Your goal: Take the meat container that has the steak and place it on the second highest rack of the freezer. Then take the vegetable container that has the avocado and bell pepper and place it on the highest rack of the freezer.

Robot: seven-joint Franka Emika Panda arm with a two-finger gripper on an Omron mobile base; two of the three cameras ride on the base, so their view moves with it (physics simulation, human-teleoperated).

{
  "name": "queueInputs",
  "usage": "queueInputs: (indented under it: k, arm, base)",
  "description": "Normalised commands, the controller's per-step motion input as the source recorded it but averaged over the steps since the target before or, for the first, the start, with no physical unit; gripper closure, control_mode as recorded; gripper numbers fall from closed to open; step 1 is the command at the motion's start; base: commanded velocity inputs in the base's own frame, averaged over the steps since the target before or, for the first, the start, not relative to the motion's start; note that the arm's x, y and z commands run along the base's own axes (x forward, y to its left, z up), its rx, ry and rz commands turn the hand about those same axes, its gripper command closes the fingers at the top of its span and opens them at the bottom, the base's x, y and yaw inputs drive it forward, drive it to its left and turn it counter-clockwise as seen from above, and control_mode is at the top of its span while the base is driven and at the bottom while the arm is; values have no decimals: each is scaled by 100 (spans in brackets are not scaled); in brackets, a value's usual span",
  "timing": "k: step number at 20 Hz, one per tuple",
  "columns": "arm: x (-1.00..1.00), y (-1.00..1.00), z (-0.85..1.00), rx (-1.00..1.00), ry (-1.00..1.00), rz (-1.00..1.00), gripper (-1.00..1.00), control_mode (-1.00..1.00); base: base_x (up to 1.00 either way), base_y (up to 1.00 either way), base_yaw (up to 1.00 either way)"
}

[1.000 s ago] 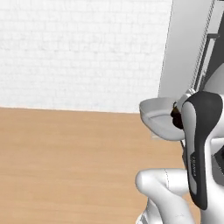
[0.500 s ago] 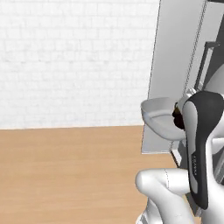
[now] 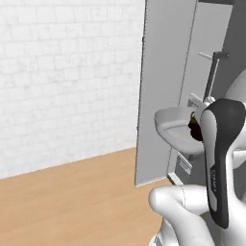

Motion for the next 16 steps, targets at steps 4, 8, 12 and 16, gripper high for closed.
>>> queueInputs:
  k: [4, 8, 12, 16]
  arm:
    - [0, 0, 0, 0, 0, 0, 100, 100]
    - [0, 0, 0, 0, 0, 0, 100, 100]
    - [0, 0, 0, 0, 0, 0, 100, 100]
    - [0, 0, 0, 0, 0, 0, 100, 100]
  base:
    - [64, 43, -59]
    - [62, 38, -60]
    - [61, 36, -60]
    - [56, 29, -60]
